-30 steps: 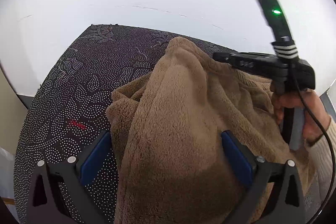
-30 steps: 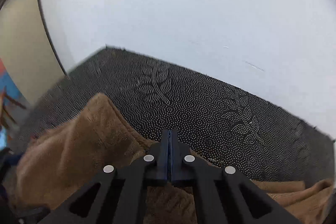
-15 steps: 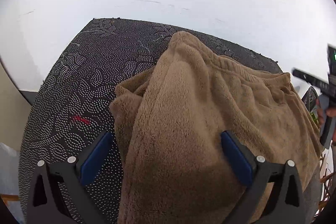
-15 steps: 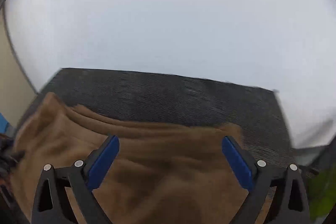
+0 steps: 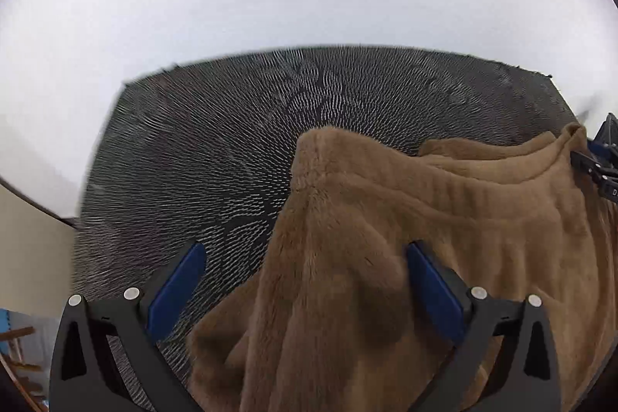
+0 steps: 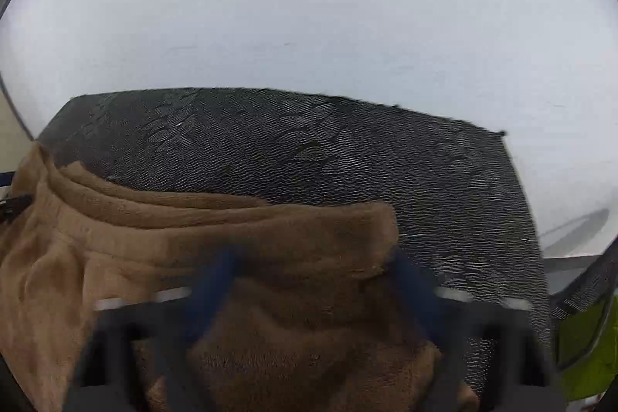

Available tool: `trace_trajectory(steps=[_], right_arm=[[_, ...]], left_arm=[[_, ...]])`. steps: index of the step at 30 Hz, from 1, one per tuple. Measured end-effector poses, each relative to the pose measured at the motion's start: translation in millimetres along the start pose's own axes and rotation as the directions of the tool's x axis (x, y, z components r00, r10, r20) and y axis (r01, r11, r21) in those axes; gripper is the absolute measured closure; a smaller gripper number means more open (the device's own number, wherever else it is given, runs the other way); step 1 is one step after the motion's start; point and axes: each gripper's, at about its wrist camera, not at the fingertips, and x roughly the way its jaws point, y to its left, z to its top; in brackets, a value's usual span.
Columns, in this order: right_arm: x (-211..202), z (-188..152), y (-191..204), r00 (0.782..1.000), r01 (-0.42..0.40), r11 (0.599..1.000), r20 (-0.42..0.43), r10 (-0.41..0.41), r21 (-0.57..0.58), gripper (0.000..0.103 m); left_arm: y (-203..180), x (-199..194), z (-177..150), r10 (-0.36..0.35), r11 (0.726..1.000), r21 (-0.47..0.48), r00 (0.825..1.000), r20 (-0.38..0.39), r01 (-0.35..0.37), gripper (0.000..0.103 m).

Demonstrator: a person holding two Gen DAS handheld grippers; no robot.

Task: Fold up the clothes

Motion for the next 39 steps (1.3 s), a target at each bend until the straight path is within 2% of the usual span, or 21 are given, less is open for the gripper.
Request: trace_trajectory(steps=[1, 2, 3, 4, 5, 7, 9, 12, 15, 16, 17, 20, 21, 22, 23, 24, 27, 32, 35, 38, 39], right_arm=[[-1, -2, 2, 1.000, -0.016, 1.000, 0.009, 0.016, -0.010, 0.070], [-5, -3, 4, 1.000, 0.002, 1.000, 0.025, -0.002, -0.026, 0.083], [-12, -4, 6, 0.999, 0.020, 0.999, 0.045, -0.019, -0.036, 0.087], [-18, -5, 5, 0.997, 0.026, 0.999, 0.070, -0.024, -0.028, 0.087], [-25, -4, 3, 0.995, 0.030, 1.000, 0.097, -0.029, -0.003, 0.087], [-37, 0, -1, 0.989, 0.029, 0.999, 0.143, -0.035, 0.039, 0.087], [-46, 5, 0, 0.983, 0.056, 0.998, 0.173, -0.062, 0.042, 0.087], [-29, 9, 6, 0.988, 0.091, 0.996, 0.122, -0.092, 0.012, 0.087], [4, 6, 6, 0.991, 0.131, 0.991, 0.038, -0.131, -0.007, 0.086], [8, 6, 4, 0.990, 0.139, 0.990, 0.030, -0.139, 0.004, 0.086], [9, 7, 3, 0.990, 0.141, 0.990, 0.025, -0.142, 0.007, 0.086], [10, 10, -2, 0.988, 0.156, 0.987, 0.008, -0.156, 0.021, 0.068], [9, 9, -5, 0.979, 0.204, 0.976, -0.006, -0.204, 0.081, 0.051], [7, 7, -9, 0.970, 0.241, 0.961, -0.020, -0.240, 0.137, 0.043], [2, 5, -16, 0.976, 0.218, 0.960, -0.014, -0.219, 0.173, 0.031], [-4, 3, -24, 0.980, 0.194, 0.958, -0.007, -0.197, 0.209, 0.028], [-30, -5, -41, 0.986, 0.144, 0.949, 0.038, -0.161, 0.280, 0.028], [-97, -27, -15, 0.970, 0.170, 0.973, 0.147, -0.194, 0.158, 0.028], [-117, -48, 20, 0.986, 0.052, 0.997, 0.155, -0.062, 0.063, 0.028], [-115, -76, 48, 0.995, -0.053, 0.999, 0.085, 0.052, 0.011, 0.028], [-110, -85, 51, 0.997, -0.049, 0.999, 0.053, 0.049, 0.006, 0.028]], left_arm=[[5, 3, 0, -0.020, 0.999, -0.032, 1.000, 0.004, 0.020, 0.004], [6, 1, -2, -0.023, 0.999, -0.046, 0.999, 0.025, 0.024, 0.017], [7, -4, -3, -0.053, 0.997, -0.060, 0.998, 0.046, 0.056, 0.029], [9, -9, -4, -0.087, 0.993, -0.073, 0.994, 0.068, 0.092, 0.054], [9, -14, -6, -0.102, 0.990, -0.087, 0.991, 0.084, 0.109, 0.063], [2, -20, -8, -0.051, 0.996, -0.070, 0.991, 0.120, 0.059, 0.074], [-6, -26, -11, 0.005, 0.999, -0.052, 0.987, 0.158, 0.003, 0.076], [-2, -28, -10, 0.055, 0.995, -0.091, 0.981, 0.187, -0.038, 0.074], [10, -10, -10, 0.047, 0.991, -0.134, 0.992, 0.121, -0.030, 0.046], [13, -8, -11, 0.056, 0.989, -0.146, 0.992, 0.117, -0.039, 0.033], [15, -7, -10, 0.050, 0.989, -0.147, 0.993, 0.111, -0.033, 0.026], [15, -5, -10, 0.042, 0.990, -0.135, 0.995, 0.096, -0.029, 0.021], [14, -4, -10, 0.043, 0.991, -0.133, 0.995, 0.093, -0.031, 0.021], [14, -5, -10, 0.040, 0.991, -0.132, 0.995, 0.090, -0.028, 0.020], [16, -6, -11, 0.031, 0.990, -0.138, 0.996, 0.086, -0.019, 0.019], [19, -10, -12, 0.022, 0.989, -0.147, 0.996, 0.085, -0.010, 0.019], [29, -26, -18, 0.017, 0.984, -0.176, 0.995, 0.100, 0.001, 0.019], [31, -71, -25, 0.041, 0.985, -0.175, 0.978, 0.204, -0.004, 0.018], [-1, -90, -44, -0.052, 0.996, -0.061, 0.973, 0.226, 0.068, 0.015], [-27, -84, -66, -0.130, 0.990, 0.076, 0.978, 0.165, 0.119, 0.013], [-30, -77, -75, -0.119, 0.990, 0.090, 0.983, 0.137, 0.107, 0.013]])
